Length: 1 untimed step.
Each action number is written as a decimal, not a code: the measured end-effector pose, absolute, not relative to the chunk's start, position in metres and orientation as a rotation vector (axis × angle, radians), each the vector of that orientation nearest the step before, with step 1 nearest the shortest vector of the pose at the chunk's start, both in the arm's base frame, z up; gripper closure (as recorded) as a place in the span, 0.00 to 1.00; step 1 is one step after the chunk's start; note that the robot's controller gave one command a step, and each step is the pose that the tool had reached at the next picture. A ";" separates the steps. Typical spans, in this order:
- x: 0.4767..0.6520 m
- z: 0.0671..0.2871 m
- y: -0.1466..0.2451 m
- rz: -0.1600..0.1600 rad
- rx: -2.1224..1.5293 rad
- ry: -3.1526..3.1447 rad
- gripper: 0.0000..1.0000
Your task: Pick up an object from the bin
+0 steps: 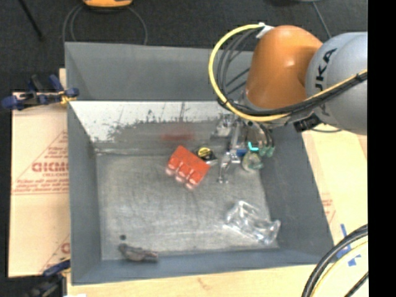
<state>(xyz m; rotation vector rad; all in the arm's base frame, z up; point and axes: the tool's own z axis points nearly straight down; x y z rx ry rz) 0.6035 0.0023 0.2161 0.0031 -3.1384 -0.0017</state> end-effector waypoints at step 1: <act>0.636 0.101 0.039 0.000 0.066 -3.167 0.00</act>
Offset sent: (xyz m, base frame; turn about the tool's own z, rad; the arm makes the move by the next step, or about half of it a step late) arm 0.0271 0.0409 -0.1370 -0.0416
